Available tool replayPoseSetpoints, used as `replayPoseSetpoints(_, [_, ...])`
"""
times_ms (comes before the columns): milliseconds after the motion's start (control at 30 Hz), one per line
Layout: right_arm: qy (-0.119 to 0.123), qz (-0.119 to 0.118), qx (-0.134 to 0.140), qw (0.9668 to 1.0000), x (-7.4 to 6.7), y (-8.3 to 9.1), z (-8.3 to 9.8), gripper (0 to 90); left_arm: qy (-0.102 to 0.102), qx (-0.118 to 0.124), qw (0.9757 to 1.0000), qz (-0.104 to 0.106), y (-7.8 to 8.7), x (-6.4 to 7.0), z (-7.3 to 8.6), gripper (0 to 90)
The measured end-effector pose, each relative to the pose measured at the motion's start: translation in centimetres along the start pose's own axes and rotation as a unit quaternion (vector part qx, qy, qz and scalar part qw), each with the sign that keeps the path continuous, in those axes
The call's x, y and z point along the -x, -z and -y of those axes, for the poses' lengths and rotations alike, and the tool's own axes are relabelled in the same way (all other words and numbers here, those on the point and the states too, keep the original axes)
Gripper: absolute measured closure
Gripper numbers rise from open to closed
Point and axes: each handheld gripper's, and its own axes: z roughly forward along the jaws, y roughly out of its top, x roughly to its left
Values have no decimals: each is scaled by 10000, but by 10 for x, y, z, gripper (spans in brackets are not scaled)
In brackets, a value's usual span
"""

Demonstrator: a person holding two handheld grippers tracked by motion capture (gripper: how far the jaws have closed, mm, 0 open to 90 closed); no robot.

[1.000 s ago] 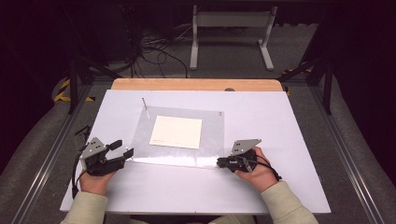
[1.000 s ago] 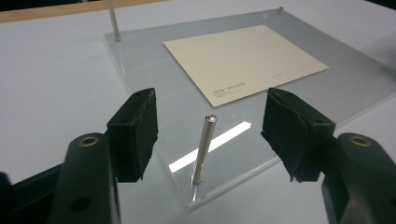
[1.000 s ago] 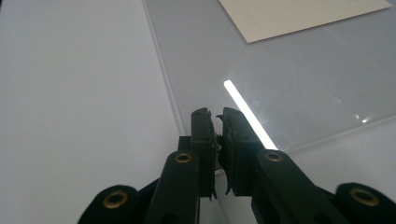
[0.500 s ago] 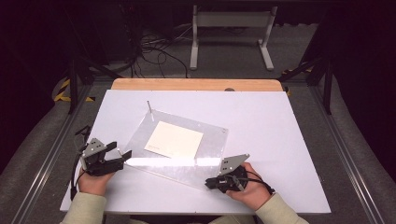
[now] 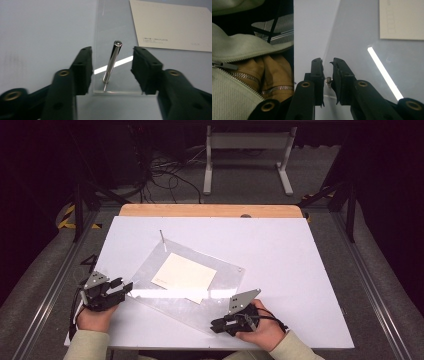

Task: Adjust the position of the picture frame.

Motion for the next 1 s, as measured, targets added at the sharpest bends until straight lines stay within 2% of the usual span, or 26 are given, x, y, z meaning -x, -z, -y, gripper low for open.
replayPoseSetpoints(67, [32, 27, 153, 9999, 1, 4, -2, 768, -135, -60, 9998, -104, -2, 2, 0, 682])
replayPoseSetpoints(133, [28, 71, 281, 9996, 2, 8, -3, 764, -275, -27, 9994, -226, -4, 5, -1, 830])
replayPoseSetpoints(167, [15, 94, 373, 9993, 2, 11, -3, 761, -319, -31, 9991, -267, -5, 6, -2, 843])
replayPoseSetpoints(233, [9, 181, 514, 9985, 4, 16, -3, 759, -348, 15, 9991, -251, -5, 5, -5, 848])
replayPoseSetpoints(433, [-111, 492, 860, 9950, 12, 37, -2, 757, -320, 56, 9987, -400, -19, 0, -22, 850])
replayPoseSetpoints(567, [-196, 721, 1020, 9920, 17, 51, 0, 757, -284, 160, 9985, -446, -33, -3, -43, 850])
replayPoseSetpoints(600, [-196, 721, 1020, 9920, 17, 51, 0, 757, -284, 160, 9985, -446, -33, -3, -43, 850])
replayPoseSetpoints(800, [-413, 1049, 1191, 9865, 28, 68, 10, 757, -410, 235, 9977, -495, -62, -2, -75, 850])
replayPoseSetpoints(1000, [-592, 1252, 1293, 9819, 36, 80, 20, 757, -398, 221, 9980, -444, -87, 0, -91, 849])
